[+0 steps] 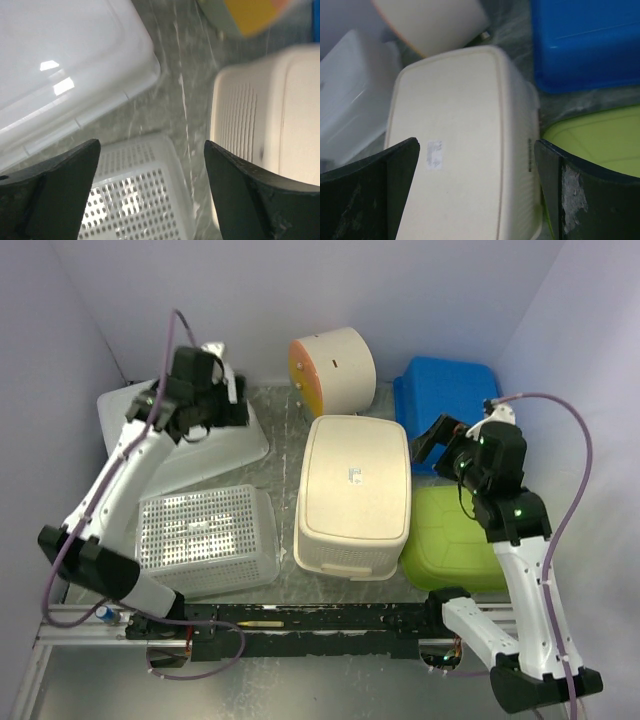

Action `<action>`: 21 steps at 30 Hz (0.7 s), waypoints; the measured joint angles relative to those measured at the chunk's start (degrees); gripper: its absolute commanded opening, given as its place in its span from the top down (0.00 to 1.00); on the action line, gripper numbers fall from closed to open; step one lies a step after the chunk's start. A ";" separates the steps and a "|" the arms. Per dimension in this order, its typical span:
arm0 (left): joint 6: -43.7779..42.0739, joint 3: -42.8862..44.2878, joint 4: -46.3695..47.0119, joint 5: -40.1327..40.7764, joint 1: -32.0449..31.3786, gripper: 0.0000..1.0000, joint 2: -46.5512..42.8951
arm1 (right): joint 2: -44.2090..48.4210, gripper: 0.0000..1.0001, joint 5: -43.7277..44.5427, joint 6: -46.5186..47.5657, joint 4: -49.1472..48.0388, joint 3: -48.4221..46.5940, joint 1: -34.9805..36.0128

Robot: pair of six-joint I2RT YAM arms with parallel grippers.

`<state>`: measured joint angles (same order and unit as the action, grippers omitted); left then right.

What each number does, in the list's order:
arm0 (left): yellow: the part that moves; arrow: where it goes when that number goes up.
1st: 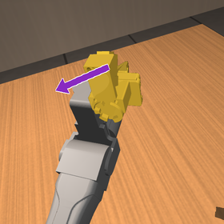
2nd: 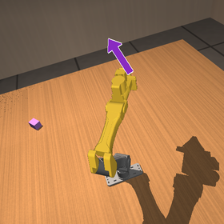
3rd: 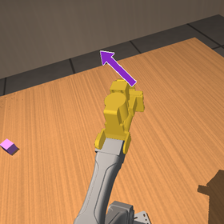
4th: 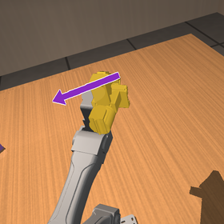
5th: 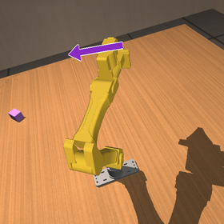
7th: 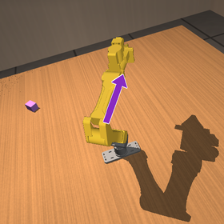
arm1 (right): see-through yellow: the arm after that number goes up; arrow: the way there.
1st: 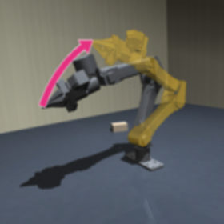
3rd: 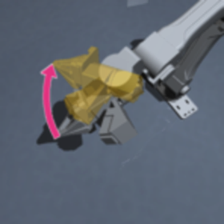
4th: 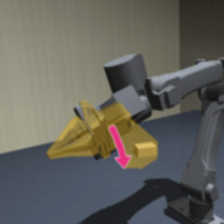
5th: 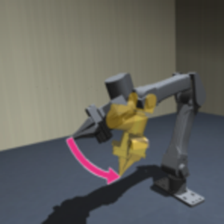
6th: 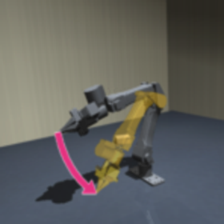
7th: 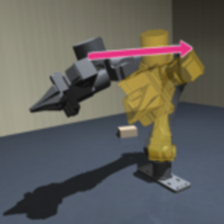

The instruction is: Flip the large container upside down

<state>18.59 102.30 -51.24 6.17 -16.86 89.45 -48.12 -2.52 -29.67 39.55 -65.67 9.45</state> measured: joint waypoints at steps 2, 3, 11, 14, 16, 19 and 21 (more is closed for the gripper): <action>-0.59 -7.48 1.95 1.22 -5.05 0.01 -4.61 | -3.45 0.00 6.80 -0.15 4.28 -5.77 0.00; -0.63 -12.57 3.45 1.38 -6.73 0.01 -8.02 | -5.14 0.00 10.25 -0.33 6.14 -8.52 0.00; -1.53 -33.59 9.29 2.38 -6.56 0.01 -30.45 | -11.04 0.00 29.53 -1.14 16.68 -15.28 0.00; -1.70 -36.70 10.97 2.38 -6.56 0.01 -34.86 | -9.66 0.00 32.00 -1.09 17.09 -14.10 0.00; -1.55 -38.12 11.28 2.45 -6.56 0.01 -36.24 | -8.15 0.00 32.74 -1.11 16.72 -13.31 0.00; -0.92 -39.98 11.56 2.51 -6.56 0.01 -36.72 | -5.49 0.00 33.53 -1.18 15.80 -12.48 0.00; -0.59 -40.63 11.63 2.54 -6.56 0.01 -36.61 | -4.13 0.00 34.03 -1.20 14.95 -12.44 0.00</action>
<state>18.00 61.67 -39.62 8.71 -23.42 52.84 -52.25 31.51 -30.87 54.50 -78.11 9.45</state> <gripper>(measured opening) 0.990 0.999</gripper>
